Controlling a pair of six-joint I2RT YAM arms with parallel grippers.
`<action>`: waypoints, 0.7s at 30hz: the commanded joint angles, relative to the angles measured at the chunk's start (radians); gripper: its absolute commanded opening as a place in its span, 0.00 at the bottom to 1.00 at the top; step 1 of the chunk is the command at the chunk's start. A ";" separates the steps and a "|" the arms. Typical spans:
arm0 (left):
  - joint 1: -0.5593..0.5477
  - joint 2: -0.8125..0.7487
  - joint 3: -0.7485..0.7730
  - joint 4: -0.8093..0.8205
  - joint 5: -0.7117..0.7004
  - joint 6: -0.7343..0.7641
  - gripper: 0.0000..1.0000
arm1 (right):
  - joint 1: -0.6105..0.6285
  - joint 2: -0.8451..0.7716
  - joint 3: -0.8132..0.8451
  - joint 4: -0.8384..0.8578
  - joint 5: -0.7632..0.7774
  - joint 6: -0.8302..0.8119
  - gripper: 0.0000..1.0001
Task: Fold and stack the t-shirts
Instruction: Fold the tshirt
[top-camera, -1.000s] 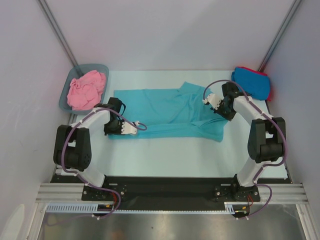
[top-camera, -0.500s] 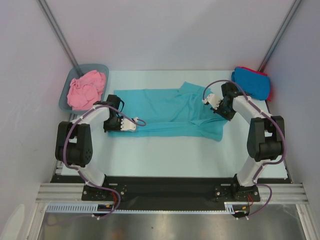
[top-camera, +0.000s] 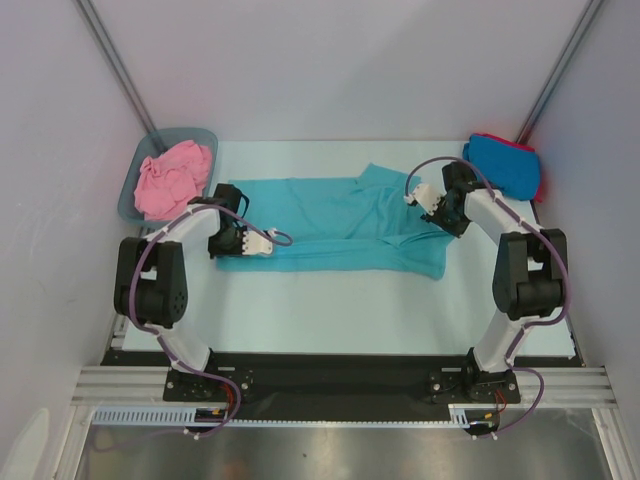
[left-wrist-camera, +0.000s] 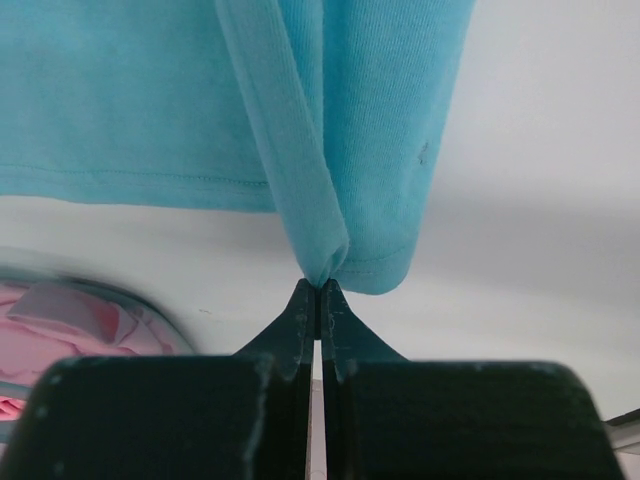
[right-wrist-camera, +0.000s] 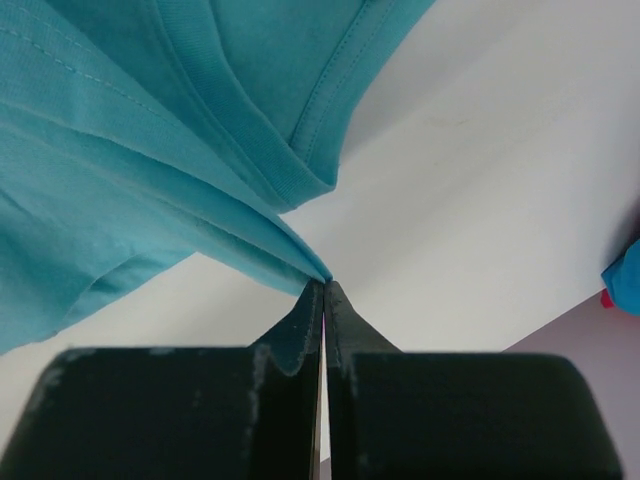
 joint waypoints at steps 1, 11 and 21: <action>0.018 0.008 0.045 -0.002 -0.025 -0.010 0.01 | -0.013 0.013 0.054 0.044 0.047 -0.008 0.00; 0.018 0.028 0.055 0.006 -0.025 -0.015 0.00 | -0.013 0.036 0.080 0.068 0.056 -0.008 0.00; 0.018 0.029 0.055 0.010 -0.022 -0.017 0.00 | 0.025 0.059 0.121 0.105 0.070 -0.008 0.00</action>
